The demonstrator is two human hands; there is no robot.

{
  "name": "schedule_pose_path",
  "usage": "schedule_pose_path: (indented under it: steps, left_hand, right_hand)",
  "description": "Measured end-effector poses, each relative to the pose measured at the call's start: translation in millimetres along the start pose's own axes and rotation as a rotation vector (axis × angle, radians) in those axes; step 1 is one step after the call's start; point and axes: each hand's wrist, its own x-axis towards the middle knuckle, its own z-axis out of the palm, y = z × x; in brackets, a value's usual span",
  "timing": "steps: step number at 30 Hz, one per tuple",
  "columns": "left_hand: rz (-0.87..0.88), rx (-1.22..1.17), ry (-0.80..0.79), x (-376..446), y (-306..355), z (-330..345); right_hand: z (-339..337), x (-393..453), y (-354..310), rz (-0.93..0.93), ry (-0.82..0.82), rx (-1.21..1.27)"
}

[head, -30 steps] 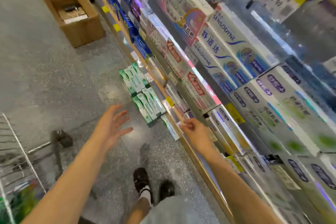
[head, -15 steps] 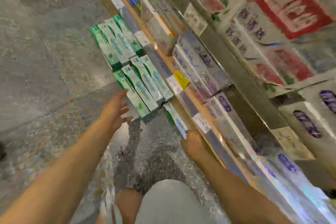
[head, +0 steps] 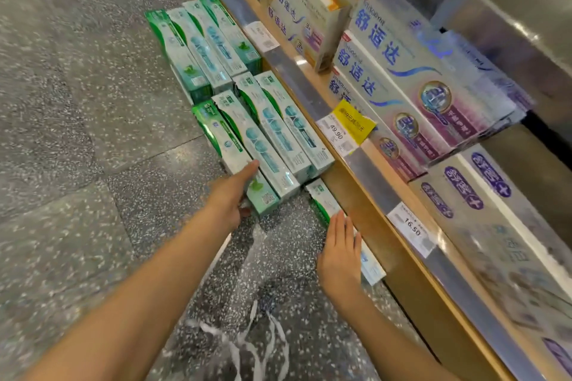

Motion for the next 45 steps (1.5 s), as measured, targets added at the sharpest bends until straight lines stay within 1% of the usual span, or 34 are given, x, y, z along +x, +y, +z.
schedule_pose_path:
  steps: [3,4,6,9,13,17,20,22,23,26,28,31,33,36,39,41,43,45]
  left_hand:
    - [0.053,-0.021,0.019,4,-7,2]
    - [0.059,-0.029,0.018,5,-8,1]
    - [0.068,-0.028,0.014,7,-8,-1]
    - [0.09,-0.004,0.023,10,-7,-3]
    - [0.083,-0.009,-0.027,13,-7,-9]
    - [0.026,-0.078,-0.091,7,-6,-19]
    - [0.0,-0.135,-0.11,-19,9,-29]
    - [0.029,-0.148,-0.111,-52,31,-33]
    - [0.044,-0.149,-0.111,-74,46,-34]
    - [0.106,-0.179,-0.151,-161,107,-29]
    - [0.194,-0.206,-0.153,-228,157,-23]
    - [0.36,-0.23,-0.181,-342,240,-16]
    - [0.456,-0.246,-0.206,-423,290,-15]
    - [0.58,-0.249,-0.212,-536,354,-20]
    - [0.667,-0.216,-0.191,-638,393,-26]
    - [0.719,-0.229,-0.159,-698,406,-31]
    - [0.768,-0.29,-0.114,-747,409,-37]
    - [0.805,-0.346,-0.066,-787,403,-46]
  right_hand:
    - [-6,-1,4,-0.026,-0.039,-0.077]
    - [-8,0,4,-0.03,0.004,-0.086]
    - [-9,5,2,-0.028,0.174,-0.066]
    - [-6,14,1,0.079,0.231,-0.012]
    - [-18,12,-9,0.216,0.109,0.081]
    - [-33,-12,-2,0.256,0.101,0.302]
    - [-79,-49,2,0.245,0.048,0.312]
    - [-130,-73,-2,0.182,0.076,0.338]
    - [-167,-84,-9,0.138,0.102,0.348]
    - [-301,-109,-46,-0.05,0.183,0.48]
    - [-403,-127,-75,-0.193,0.244,0.608]
    - [-549,-170,-113,-0.324,0.257,0.725]
    - [-636,-208,-128,-0.393,0.271,0.761]
    - [-747,-269,-141,-0.477,0.295,0.849]
    - [-837,-334,-153,-0.555,0.285,0.904]
    - [-880,-377,-165,-0.591,0.305,0.982]
    - [-907,-416,-178,-0.644,0.343,1.04]
    - [-921,-454,-190,-0.71,0.312,1.07]
